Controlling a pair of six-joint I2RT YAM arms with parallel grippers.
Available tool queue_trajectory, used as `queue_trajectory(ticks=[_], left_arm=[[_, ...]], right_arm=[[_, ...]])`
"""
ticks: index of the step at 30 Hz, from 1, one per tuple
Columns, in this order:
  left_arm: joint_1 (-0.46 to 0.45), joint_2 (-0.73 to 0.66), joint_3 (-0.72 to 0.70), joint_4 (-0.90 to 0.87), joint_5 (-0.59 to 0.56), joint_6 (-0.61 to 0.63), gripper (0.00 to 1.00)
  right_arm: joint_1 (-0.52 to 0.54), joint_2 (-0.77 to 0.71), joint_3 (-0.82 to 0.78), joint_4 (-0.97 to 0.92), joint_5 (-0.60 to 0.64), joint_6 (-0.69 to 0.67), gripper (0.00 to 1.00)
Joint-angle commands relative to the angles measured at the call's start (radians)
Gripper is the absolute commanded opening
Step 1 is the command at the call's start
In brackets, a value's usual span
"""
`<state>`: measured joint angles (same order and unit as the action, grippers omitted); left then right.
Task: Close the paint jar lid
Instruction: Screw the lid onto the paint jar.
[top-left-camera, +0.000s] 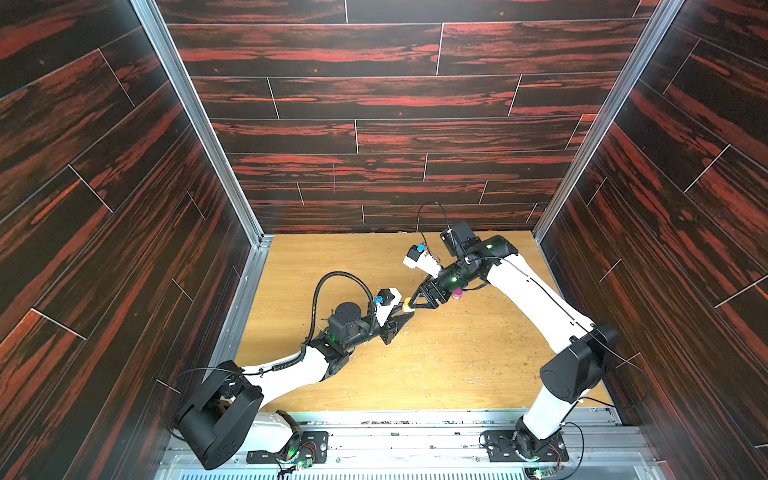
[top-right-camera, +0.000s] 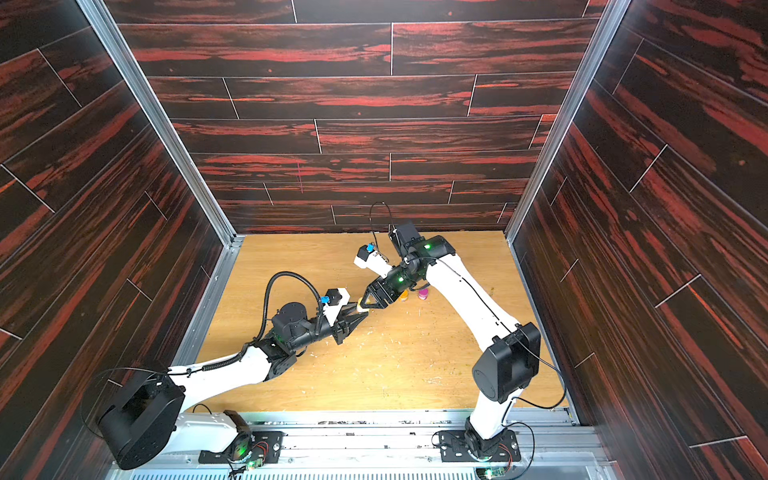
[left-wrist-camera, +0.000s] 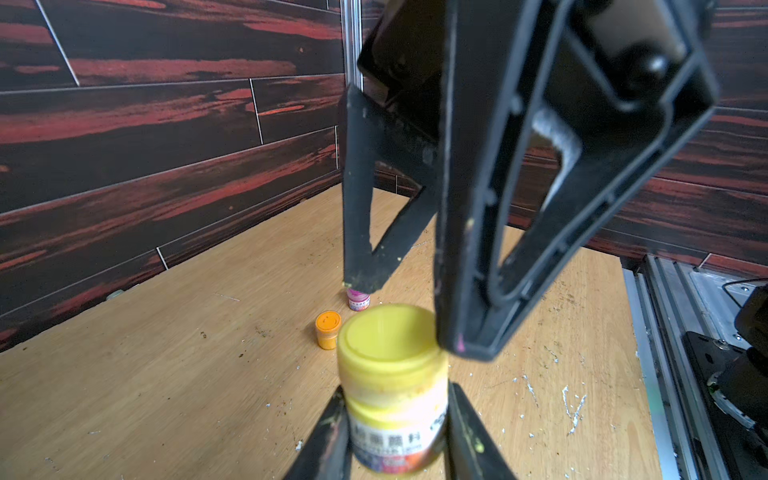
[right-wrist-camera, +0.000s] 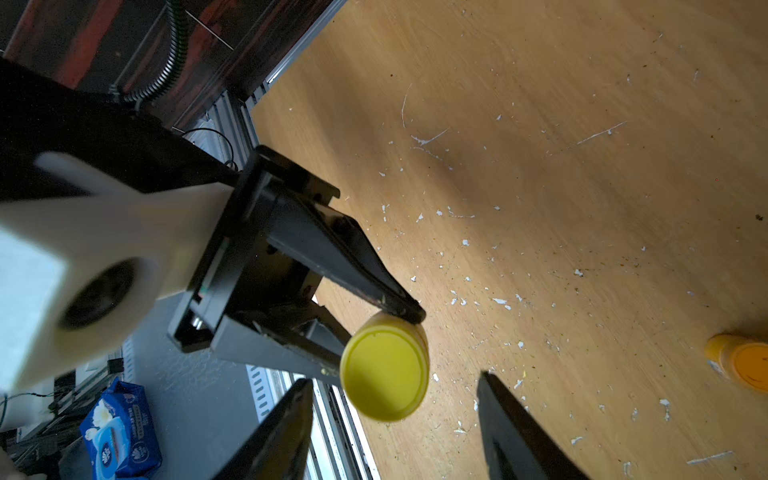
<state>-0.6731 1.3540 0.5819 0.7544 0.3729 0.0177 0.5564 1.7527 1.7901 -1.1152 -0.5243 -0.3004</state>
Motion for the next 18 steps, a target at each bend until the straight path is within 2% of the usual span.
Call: queue_trajectory(ticks=[1, 8, 15, 18], left_arm=[[0.007, -0.003, 0.030, 0.013, 0.018, -0.005, 0.22], [0.009, -0.003, 0.033, 0.011, 0.018, -0.004, 0.22], [0.009, 0.001, 0.038, 0.008, 0.012, -0.002, 0.22], [0.009, 0.012, 0.050, 0.009, 0.000, 0.003, 0.22]], right_arm=[[0.010, 0.021, -0.007, -0.002, 0.006, -0.006, 0.65], [0.016, 0.039, 0.013, -0.003, 0.014, 0.005, 0.61], [0.025, 0.058, 0.015, 0.011, 0.025, 0.033, 0.42], [0.028, 0.068, -0.001, 0.049, 0.038, 0.090, 0.35]])
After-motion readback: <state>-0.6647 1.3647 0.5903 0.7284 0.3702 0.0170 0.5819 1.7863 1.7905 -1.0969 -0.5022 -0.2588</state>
